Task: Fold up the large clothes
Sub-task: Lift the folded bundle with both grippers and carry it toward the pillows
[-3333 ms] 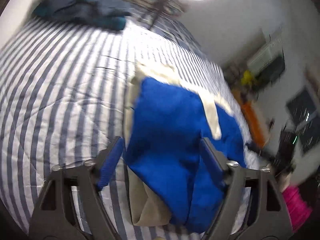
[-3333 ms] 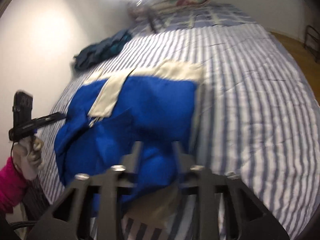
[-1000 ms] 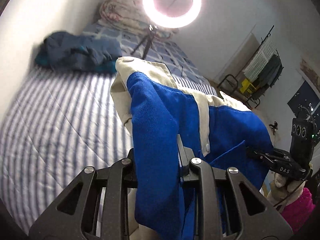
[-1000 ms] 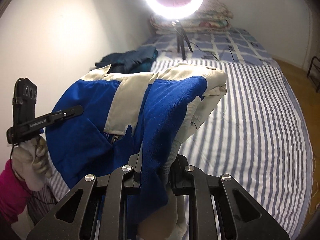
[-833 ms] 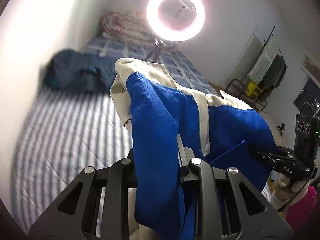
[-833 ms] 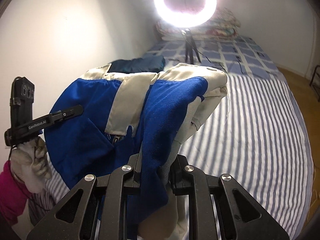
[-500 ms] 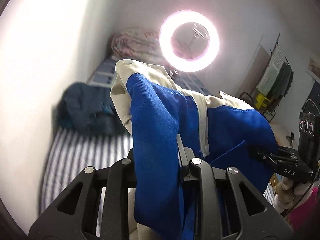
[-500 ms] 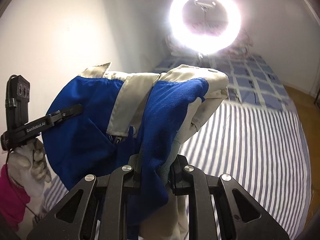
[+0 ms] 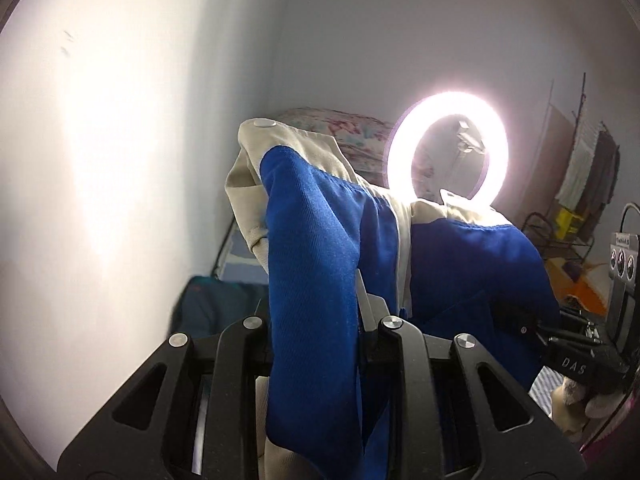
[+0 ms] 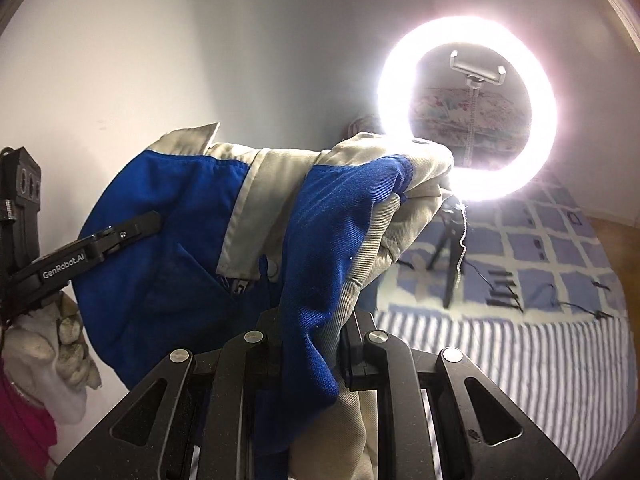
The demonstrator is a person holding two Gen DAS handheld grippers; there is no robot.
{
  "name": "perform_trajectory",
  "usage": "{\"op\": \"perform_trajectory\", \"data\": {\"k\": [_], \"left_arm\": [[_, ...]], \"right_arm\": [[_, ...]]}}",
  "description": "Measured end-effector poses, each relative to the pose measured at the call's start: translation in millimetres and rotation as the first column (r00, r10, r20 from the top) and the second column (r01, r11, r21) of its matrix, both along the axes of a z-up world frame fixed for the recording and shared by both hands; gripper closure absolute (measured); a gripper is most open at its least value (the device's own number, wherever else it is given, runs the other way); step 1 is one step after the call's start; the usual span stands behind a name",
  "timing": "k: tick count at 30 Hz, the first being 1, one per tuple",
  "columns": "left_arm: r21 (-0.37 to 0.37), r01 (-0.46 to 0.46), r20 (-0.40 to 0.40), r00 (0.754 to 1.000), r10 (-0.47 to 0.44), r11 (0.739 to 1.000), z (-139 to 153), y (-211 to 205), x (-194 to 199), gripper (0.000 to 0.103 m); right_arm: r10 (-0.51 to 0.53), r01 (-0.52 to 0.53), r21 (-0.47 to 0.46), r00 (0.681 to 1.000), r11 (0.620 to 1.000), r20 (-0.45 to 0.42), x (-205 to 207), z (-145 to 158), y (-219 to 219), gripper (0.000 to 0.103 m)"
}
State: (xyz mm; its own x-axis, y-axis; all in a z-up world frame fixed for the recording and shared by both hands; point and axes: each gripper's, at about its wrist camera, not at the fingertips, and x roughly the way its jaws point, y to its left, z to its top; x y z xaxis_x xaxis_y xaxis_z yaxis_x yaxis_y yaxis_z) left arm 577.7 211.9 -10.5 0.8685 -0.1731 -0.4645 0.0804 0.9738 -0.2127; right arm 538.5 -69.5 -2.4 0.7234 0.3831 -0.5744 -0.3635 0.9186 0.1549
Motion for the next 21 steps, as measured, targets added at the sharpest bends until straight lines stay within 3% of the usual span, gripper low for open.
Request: {"op": "perform_trajectory", "data": {"k": [5, 12, 21], "left_arm": [[0.053, -0.016, -0.021, 1.0, 0.018, 0.998, -28.1, 9.4, 48.6, 0.081], [0.049, -0.045, -0.075, 0.996, 0.049, 0.998, -79.1, 24.1, 97.8, 0.081], [0.17, -0.069, -0.124, 0.988, 0.091, 0.983, -135.3, 20.2, 136.5, 0.081]], "right_arm": [[-0.007, 0.007, -0.007, 1.0, 1.0, -0.008, 56.0, -36.5, 19.5, 0.087], [-0.001, 0.0, -0.033, 0.999, 0.999, -0.035, 100.6, -86.2, 40.2, 0.087], [-0.003, 0.002, -0.009, 0.997, 1.0, -0.077, 136.3, -141.4, 45.2, 0.087]]}}
